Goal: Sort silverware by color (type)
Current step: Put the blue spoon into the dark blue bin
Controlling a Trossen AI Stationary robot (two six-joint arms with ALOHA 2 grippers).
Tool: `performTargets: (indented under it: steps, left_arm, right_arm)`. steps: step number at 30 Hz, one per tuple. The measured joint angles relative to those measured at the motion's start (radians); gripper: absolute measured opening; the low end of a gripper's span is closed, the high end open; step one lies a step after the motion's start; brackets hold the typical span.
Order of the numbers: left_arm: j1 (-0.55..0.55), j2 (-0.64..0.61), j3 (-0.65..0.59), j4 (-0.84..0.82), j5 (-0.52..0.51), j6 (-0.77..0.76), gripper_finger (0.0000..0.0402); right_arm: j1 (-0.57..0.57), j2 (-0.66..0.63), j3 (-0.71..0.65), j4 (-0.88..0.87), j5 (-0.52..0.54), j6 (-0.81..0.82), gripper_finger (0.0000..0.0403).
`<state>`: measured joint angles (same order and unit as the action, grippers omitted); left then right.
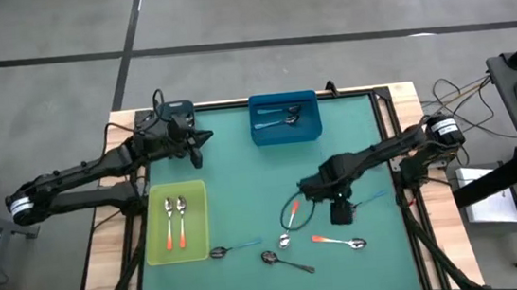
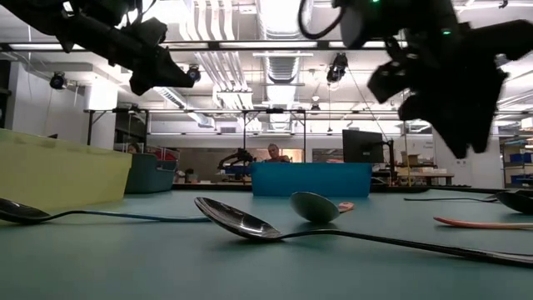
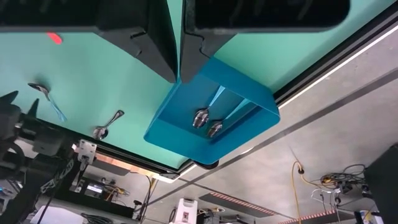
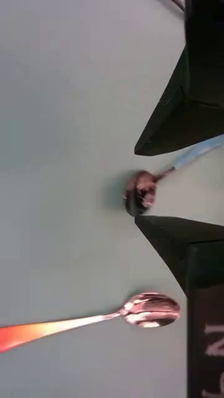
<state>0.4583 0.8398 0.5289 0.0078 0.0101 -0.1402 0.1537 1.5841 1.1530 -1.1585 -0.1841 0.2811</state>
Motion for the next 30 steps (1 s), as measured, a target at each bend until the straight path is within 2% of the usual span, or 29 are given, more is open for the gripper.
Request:
performTargets:
  steps: [8, 15, 21, 30]
  left_arm:
    - [0.0, 0.0, 0.0, 0.0, 0.0, 0.0, 0.0001]
    - [0.0, 0.0, 0.0, 0.0, 0.0, 0.0, 0.0001]
    - [0.0, 0.0, 0.0, 0.0, 0.0, 0.001, 0.0001]
    - [0.0, 0.0, 0.0, 0.006, 0.0, 0.001, 0.0001]
  right_arm:
    - [0.069, -0.043, -0.116, -0.004, 0.001, 0.036, 0.0146]
    - [0.069, -0.187, -0.266, 0.007, 0.058, 0.075, 0.0144]
    - [0.069, -0.291, -0.388, 0.125, 0.061, 0.154, 0.0134]
    - [0.069, -0.261, -0.452, 0.251, 0.061, 0.182, 0.0132]
